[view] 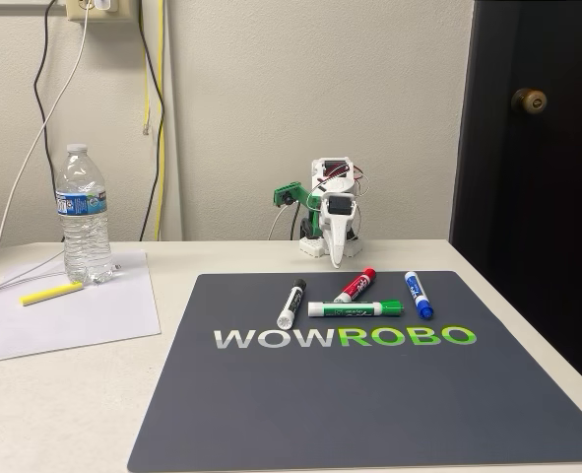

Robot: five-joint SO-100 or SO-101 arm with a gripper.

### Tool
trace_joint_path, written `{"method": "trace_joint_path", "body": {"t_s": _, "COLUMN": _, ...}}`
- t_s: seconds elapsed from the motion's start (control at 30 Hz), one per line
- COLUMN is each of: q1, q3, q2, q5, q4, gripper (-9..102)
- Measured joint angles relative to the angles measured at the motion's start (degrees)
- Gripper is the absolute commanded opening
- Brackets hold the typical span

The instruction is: Pick up the red marker.

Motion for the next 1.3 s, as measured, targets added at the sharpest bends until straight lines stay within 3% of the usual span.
{"method": "trace_joint_path", "body": {"t_s": 1.03, "q1": -0.2, "q3": -1.5, "q2": -0.4, "q5": -2.5, "q4": -3.2, "gripper": 0}}
{"method": "trace_joint_path", "body": {"t_s": 1.17, "q1": -0.2, "q3": -7.6, "q2": -8.0, "q5": -4.2, "q4": -3.5, "gripper": 0}}
{"method": "trace_joint_path", "body": {"t_s": 1.3, "q1": -2.0, "q3": -22.5, "q2": -27.3, "q5": -6.2, "q4": -2.2, "gripper": 0}}
